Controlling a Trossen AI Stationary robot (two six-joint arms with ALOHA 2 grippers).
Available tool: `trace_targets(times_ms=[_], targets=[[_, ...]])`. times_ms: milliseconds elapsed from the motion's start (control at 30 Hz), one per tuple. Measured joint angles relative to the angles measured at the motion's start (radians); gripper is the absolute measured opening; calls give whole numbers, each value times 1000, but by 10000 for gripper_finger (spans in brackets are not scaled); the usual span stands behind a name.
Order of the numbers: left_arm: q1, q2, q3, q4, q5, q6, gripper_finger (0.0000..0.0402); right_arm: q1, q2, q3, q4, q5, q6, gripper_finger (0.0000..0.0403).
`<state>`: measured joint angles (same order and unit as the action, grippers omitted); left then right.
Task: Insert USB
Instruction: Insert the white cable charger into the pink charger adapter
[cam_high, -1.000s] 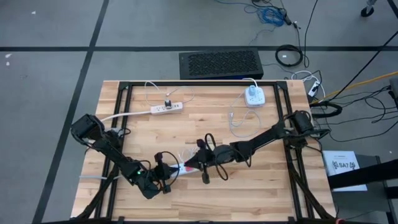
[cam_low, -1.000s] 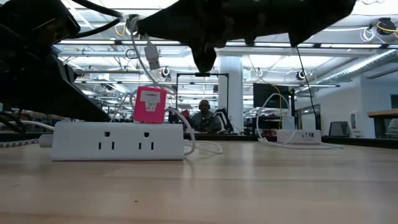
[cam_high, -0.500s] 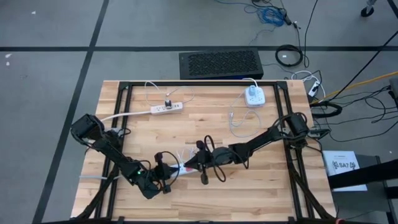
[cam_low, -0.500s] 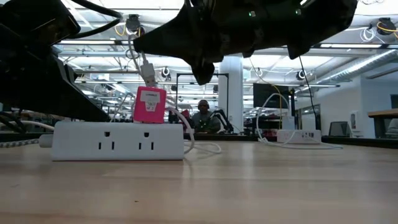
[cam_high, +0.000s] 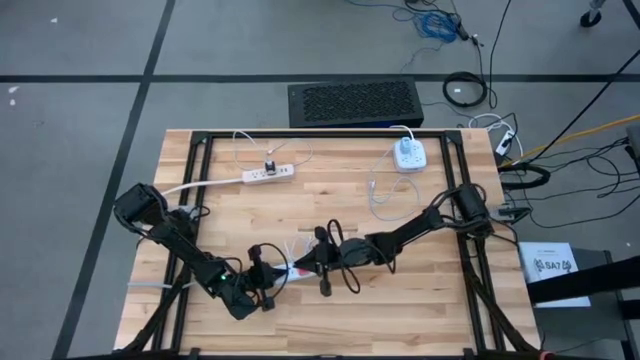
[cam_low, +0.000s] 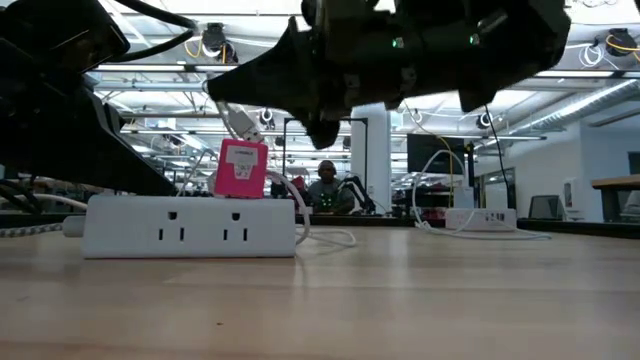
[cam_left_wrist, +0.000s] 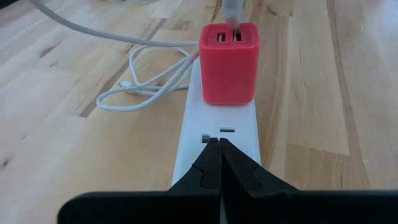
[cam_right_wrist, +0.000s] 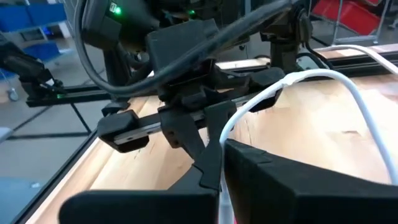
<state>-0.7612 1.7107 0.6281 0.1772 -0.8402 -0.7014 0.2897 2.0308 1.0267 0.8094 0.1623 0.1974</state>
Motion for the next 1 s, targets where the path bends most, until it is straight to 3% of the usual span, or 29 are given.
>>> trace_targets(times_ms=[200, 1000], targets=[[0, 0, 0, 0, 6, -1, 1, 0, 46, -2, 106, -5, 2, 0], [0, 0, 0, -1, 12, -1, 1, 21, 46, -13, 127, 29, -73, 0]])
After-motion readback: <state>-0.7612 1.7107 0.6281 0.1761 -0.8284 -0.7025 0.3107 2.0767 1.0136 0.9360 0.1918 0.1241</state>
